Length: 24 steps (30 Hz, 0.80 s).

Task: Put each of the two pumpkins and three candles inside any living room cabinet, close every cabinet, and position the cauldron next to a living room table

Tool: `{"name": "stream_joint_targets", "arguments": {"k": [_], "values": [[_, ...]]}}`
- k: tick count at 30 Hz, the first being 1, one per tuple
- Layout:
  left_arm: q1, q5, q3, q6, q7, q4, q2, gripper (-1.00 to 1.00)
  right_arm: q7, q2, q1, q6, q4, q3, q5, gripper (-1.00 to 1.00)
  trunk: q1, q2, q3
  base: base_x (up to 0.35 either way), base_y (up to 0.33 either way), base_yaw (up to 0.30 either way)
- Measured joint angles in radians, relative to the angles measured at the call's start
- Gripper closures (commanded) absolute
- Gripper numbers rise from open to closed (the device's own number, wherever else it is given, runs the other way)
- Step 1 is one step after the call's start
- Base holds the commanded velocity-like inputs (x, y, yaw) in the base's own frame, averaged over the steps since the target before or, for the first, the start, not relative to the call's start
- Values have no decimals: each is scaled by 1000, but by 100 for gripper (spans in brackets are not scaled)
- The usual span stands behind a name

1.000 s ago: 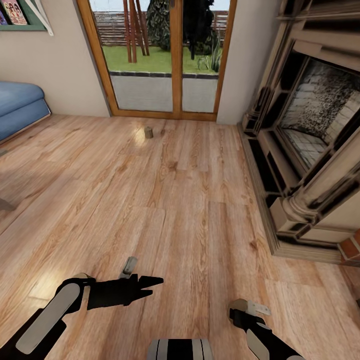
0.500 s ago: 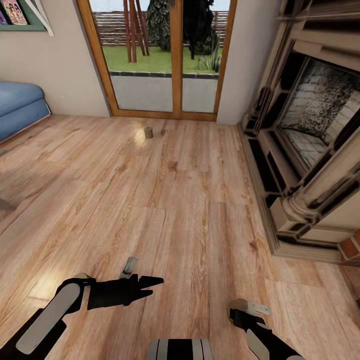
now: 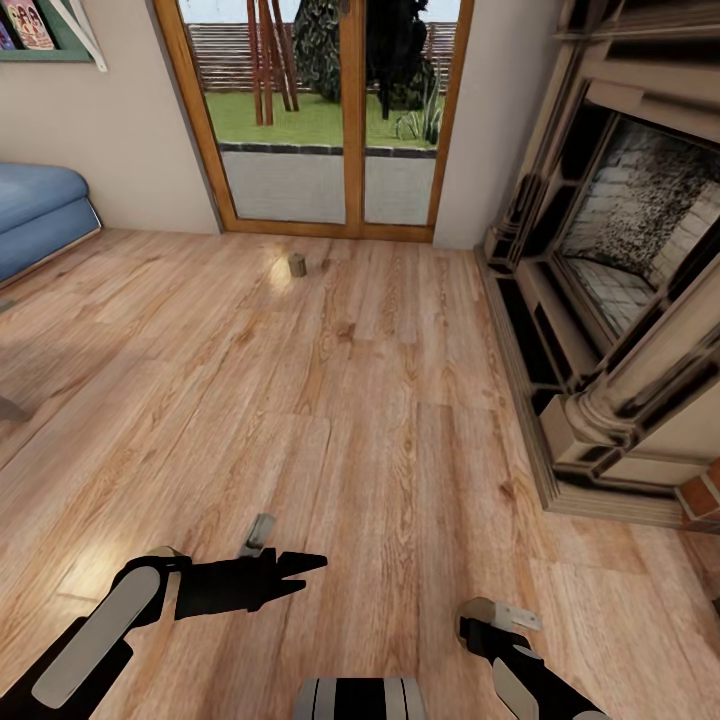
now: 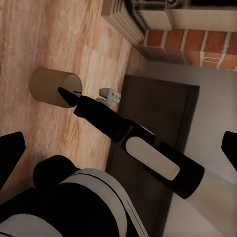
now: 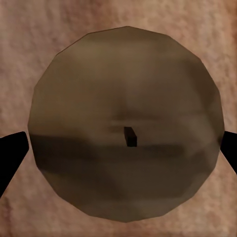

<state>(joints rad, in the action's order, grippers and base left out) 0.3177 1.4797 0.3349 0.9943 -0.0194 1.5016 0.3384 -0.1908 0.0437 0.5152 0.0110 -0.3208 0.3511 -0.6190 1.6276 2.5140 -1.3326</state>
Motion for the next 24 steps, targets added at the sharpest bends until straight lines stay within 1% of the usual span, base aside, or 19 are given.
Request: {"name": "stream_joint_targets", "arguments": {"k": [13,24], "values": [[-1,0,0,0,0,-1,-1,-100,2,0,0,1,-3,1,-4,100,0,0,0,0,0,0],[0,-5,0,-1,1,-2,-2,-100,3,1,0,1,-13,1,-3,100,-5,-3,42,0,0,0]]}}
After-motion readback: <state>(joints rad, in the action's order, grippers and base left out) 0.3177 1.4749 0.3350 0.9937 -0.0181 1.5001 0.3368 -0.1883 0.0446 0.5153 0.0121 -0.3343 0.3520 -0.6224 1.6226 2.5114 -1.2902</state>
